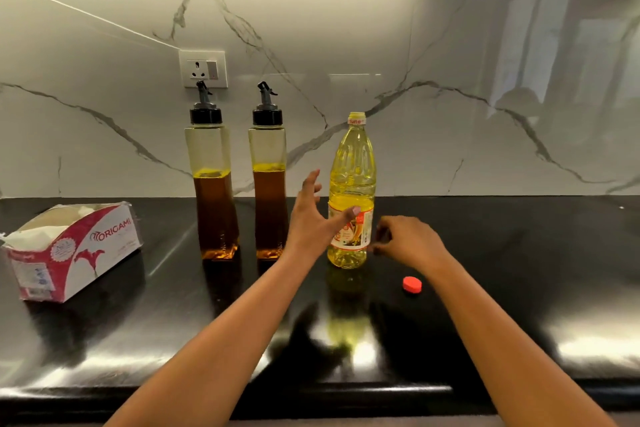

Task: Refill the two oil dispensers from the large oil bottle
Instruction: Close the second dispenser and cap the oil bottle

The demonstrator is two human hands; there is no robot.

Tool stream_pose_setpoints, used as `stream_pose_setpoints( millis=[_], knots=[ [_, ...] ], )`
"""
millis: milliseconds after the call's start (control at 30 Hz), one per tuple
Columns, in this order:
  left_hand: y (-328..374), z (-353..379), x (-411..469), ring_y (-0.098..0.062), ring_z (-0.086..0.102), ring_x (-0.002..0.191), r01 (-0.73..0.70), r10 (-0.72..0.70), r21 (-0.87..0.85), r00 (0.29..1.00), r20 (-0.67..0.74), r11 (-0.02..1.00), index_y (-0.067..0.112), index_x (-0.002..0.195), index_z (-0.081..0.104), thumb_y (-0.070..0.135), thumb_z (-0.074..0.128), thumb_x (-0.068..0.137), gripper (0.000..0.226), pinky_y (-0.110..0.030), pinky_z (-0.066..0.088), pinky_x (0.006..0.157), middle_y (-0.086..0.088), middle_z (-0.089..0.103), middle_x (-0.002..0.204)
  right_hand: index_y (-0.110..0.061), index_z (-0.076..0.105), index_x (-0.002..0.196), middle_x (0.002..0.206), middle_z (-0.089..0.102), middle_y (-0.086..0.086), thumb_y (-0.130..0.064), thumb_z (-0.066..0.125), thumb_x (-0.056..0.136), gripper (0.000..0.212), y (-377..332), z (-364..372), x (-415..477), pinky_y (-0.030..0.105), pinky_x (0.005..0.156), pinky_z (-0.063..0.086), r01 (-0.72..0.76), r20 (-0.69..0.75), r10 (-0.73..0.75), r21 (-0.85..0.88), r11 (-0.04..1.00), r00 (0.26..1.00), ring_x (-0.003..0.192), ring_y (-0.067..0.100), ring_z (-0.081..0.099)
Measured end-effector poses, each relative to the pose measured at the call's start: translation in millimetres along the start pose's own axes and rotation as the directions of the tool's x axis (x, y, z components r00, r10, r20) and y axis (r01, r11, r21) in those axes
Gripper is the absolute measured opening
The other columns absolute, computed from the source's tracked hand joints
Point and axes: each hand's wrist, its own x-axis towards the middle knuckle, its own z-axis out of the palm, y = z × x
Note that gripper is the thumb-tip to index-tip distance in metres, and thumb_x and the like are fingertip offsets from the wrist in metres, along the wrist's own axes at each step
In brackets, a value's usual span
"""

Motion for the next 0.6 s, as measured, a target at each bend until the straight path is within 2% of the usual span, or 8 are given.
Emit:
stream_pose_setpoints(
  millis=[67, 133, 233, 333, 467, 600],
  knots=[
    [-4, 17, 9, -0.024, 0.037, 0.136, 0.075, -0.073, -0.040, 0.997, 0.030, 0.996, 0.032, 0.151, 0.009, 0.046, 0.082, 0.066, 0.113, -0.044, 0.037, 0.109, -0.008, 0.037, 0.148, -0.024, 0.051, 0.117, 0.114, 0.056, 0.000, -0.056, 0.071, 0.070, 0.060, 17, -1, -3, 0.035, 0.079, 0.050, -0.038, 0.188, 0.063, -0.137, 0.990, 0.980, 0.100, 0.019, 0.056],
    [-10, 30, 14, -0.027, 0.041, 0.134, 0.097, -0.096, -0.044, 0.995, 0.034, 0.994, 0.032, 0.151, 0.001, 0.045, 0.084, 0.064, 0.121, -0.049, 0.037, 0.110, -0.009, 0.042, 0.144, -0.024, 0.045, 0.124, 0.113, 0.053, 0.002, -0.053, 0.074, 0.068, 0.069, 26, -1, -6, 0.036, 0.077, 0.053, -0.086, 0.362, 0.143, -0.170, 0.982, 0.921, 0.098, 0.021, 0.057],
    [-17, 41, 19, -0.029, 0.046, 0.131, 0.112, -0.111, -0.005, 0.994, 0.018, 0.994, 0.034, 0.151, 0.002, 0.046, 0.084, 0.065, 0.120, -0.051, 0.040, 0.106, -0.008, 0.048, 0.142, -0.018, 0.048, 0.121, 0.094, 0.058, 0.003, -0.030, 0.072, 0.079, 0.050, 28, 1, -9, 0.033, 0.071, 0.058, -0.161, 0.491, 0.177, -0.076, 0.984, 0.853, 0.088, 0.023, 0.065],
    [-22, 41, 21, -0.027, 0.049, 0.128, 0.063, -0.063, 0.037, 0.998, -0.001, 0.997, 0.031, 0.147, 0.017, 0.046, 0.084, 0.065, 0.107, -0.048, 0.044, 0.104, -0.004, 0.050, 0.140, -0.013, 0.058, 0.107, 0.093, 0.063, 0.008, -0.009, 0.065, 0.084, 0.024, 27, 2, -8, 0.031, 0.069, 0.059, -0.184, 0.467, 0.148, 0.032, 0.982, 0.872, 0.085, 0.024, 0.069],
    [-26, 29, 12, -0.022, 0.054, 0.121, 0.019, -0.019, 0.016, 1.000, 0.024, 1.000, 0.029, 0.143, 0.026, 0.046, 0.084, 0.064, 0.099, -0.045, 0.047, 0.101, -0.001, 0.054, 0.134, -0.017, 0.060, 0.102, 0.096, 0.065, 0.003, -0.012, 0.064, 0.085, 0.018, 25, -15, -1, 0.027, 0.067, 0.058, -0.133, 0.312, 0.048, 0.257, 0.957, 0.949, 0.080, 0.016, 0.066],
    [-26, 3, -11, -0.010, 0.057, 0.111, 0.000, 0.001, -0.030, 1.000, 0.021, 1.000, 0.037, 0.136, 0.030, 0.058, 0.082, 0.057, 0.097, -0.019, 0.045, 0.086, 0.011, 0.057, 0.124, -0.018, 0.062, 0.101, 0.095, 0.066, 0.001, -0.019, 0.064, 0.086, 0.015, 13, -51, 8, 0.023, 0.061, 0.054, -0.036, 0.147, -0.063, 0.587, 0.809, 0.987, 0.083, 0.011, 0.064]
  ],
)
